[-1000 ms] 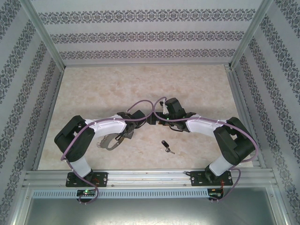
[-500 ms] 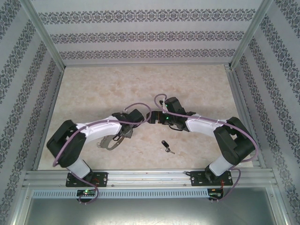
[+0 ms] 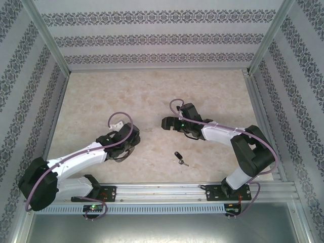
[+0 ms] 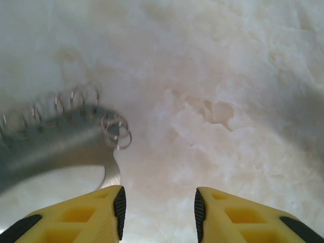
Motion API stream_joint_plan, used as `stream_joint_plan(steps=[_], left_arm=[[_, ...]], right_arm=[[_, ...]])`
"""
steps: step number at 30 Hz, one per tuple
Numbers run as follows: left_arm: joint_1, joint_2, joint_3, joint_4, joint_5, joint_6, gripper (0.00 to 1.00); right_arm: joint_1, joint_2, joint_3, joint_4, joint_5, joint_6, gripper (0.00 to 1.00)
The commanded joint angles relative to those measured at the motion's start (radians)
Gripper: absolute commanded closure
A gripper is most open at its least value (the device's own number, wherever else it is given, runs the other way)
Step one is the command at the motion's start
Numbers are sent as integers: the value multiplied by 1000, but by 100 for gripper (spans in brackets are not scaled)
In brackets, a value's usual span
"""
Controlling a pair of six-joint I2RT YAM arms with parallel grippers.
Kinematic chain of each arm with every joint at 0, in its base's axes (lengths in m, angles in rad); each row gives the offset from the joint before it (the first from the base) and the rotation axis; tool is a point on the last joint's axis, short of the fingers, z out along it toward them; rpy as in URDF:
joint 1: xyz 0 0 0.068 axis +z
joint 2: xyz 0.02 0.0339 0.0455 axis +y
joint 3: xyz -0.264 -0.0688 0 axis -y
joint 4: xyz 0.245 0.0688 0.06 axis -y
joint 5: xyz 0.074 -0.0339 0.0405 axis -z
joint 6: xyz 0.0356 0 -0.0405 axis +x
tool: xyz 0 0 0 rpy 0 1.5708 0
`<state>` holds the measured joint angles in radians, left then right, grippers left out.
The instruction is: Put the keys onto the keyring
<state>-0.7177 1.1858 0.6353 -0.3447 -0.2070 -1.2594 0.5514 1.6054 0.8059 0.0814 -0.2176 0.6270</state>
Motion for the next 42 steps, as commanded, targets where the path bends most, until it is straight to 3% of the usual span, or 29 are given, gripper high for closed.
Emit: stream_joint_plan(steps=[1, 6, 11, 17, 24, 42], left_arm=[[8, 27, -8, 114, 62, -345, 59], [5, 53, 15, 80, 40, -488, 62], [6, 43, -74, 142, -12, -657, 65], [8, 46, -79, 72, -97, -721, 66], [43, 48, -133, 140, -117, -725, 68], [85, 161, -140, 313, -9, -687, 67]], right_arm=[[-6, -1, 14, 25, -8, 15, 3], [-13, -1, -5, 60, -34, 29, 3], [-19, 3, -11, 79, -51, 46, 2], [-19, 10, -7, 92, -58, 53, 3], [-19, 16, -9, 99, -59, 56, 2], [-17, 20, -13, 105, -55, 68, 2]])
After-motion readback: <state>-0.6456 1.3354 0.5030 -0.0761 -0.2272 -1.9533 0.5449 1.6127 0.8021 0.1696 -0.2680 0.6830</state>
